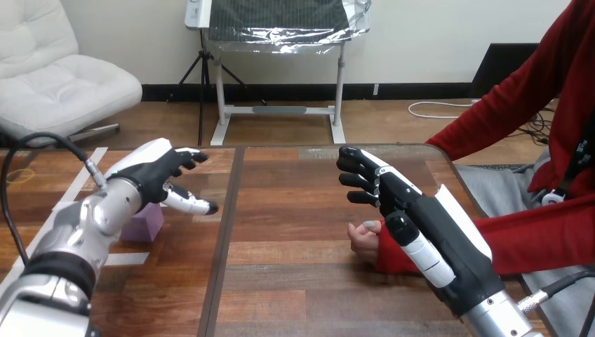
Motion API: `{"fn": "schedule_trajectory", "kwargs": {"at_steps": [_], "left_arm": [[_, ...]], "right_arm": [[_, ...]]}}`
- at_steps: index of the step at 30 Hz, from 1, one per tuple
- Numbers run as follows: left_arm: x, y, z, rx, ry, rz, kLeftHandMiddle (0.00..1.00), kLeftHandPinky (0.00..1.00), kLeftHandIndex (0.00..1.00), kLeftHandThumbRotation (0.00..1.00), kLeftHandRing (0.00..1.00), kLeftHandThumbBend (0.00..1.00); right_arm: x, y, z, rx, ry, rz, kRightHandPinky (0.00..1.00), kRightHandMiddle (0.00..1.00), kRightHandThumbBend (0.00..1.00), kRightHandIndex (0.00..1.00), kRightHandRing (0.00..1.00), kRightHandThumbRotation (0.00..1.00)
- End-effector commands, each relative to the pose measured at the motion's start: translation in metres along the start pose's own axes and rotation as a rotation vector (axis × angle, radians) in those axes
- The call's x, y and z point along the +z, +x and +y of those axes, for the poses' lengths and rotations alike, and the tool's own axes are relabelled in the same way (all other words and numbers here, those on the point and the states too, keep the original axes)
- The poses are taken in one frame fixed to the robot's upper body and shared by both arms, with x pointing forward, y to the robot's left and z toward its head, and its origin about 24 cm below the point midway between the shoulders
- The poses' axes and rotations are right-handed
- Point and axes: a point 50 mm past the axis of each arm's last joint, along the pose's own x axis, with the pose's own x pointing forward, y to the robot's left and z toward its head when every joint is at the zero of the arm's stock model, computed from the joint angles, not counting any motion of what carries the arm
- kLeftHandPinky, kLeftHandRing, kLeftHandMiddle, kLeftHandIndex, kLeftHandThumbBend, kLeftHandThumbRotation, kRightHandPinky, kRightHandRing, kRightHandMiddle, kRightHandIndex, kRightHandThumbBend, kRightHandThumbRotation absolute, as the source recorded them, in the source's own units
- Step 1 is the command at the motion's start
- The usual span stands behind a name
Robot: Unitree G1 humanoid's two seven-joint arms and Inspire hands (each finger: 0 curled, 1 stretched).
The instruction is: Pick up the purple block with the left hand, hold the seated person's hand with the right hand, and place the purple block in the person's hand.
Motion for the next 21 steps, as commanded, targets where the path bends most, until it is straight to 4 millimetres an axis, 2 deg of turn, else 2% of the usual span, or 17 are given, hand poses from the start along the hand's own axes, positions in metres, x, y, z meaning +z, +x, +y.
{"fn": "schedule_trajectory", "kwargs": {"at_steps": [1, 10, 21], "left_arm": [[0.0242, 0.0001, 0.0667, 0.122, 0.108, 0.001, 0.9, 0.74, 0.89, 0.2, 0.9, 0.69], [0.0194, 0.0008, 0.0675, 0.098, 0.152, 0.075, 0.91, 0.74, 0.89, 0.21, 0.9, 0.71], [0.0153, 0.0004, 0.0672, 0.049, 0.164, 0.123, 0.93, 0.77, 0.91, 0.16, 0.92, 0.7]], "right_arm": [[0.021, 0.0131, -0.0114, -0.007, -0.039, -0.092, 0.85, 0.91, 0.97, 0.92, 0.89, 1.0], [0.0217, 0.0123, -0.0119, -0.01, -0.043, -0.093, 0.85, 0.91, 0.97, 0.91, 0.88, 1.0], [0.022, 0.0124, -0.0126, -0.01, -0.046, -0.095, 0.83, 0.9, 0.97, 0.9, 0.87, 1.0]]}}
